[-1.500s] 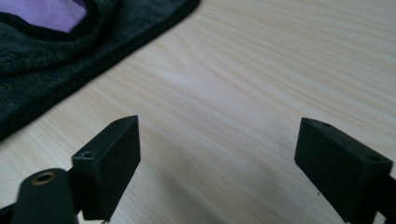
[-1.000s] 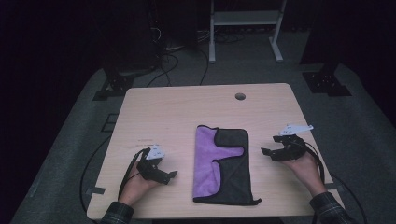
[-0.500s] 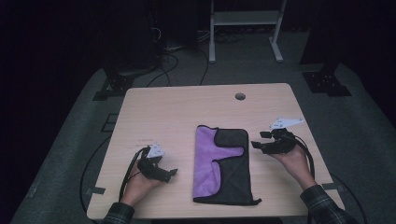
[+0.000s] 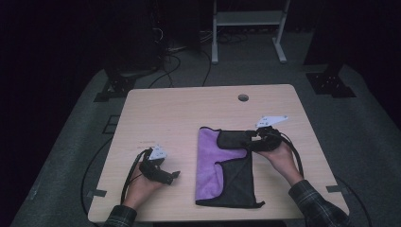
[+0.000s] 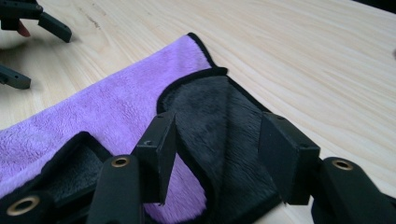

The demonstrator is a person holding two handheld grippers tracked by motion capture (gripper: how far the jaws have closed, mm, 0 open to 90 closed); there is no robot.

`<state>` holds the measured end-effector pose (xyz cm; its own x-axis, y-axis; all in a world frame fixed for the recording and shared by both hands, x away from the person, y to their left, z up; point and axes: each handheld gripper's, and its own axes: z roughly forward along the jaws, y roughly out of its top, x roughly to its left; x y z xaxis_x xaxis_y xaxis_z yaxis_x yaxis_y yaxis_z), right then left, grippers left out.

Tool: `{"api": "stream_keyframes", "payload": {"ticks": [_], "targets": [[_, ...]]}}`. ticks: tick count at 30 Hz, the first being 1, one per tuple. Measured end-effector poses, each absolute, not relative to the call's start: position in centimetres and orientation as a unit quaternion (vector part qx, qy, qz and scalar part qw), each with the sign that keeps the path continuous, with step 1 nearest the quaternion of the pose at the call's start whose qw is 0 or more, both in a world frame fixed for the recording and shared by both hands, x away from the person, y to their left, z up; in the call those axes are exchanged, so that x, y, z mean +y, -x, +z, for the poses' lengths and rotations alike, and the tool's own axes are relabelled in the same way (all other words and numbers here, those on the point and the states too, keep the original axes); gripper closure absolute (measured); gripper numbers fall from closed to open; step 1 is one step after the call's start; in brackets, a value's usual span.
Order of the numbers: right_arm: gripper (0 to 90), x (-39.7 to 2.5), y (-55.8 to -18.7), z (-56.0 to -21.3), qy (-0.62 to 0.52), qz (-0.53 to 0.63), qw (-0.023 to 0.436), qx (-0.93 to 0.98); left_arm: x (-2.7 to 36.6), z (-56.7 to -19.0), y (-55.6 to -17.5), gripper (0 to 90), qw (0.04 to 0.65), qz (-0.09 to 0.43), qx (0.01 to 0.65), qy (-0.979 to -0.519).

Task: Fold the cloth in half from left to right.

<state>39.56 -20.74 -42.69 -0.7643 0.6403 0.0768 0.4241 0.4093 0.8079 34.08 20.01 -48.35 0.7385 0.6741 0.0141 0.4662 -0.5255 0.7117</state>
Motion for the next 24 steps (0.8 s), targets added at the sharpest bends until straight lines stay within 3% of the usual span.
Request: {"api": "stream_keyframes", "payload": {"ticks": [24], "targets": [[56.3, -13.0, -41.5, -45.7, -0.268, 0.402, 0.118, 0.867, 20.0, -48.4, -34.1, 0.0, 0.357, 0.146, 0.330, -0.862]]}}
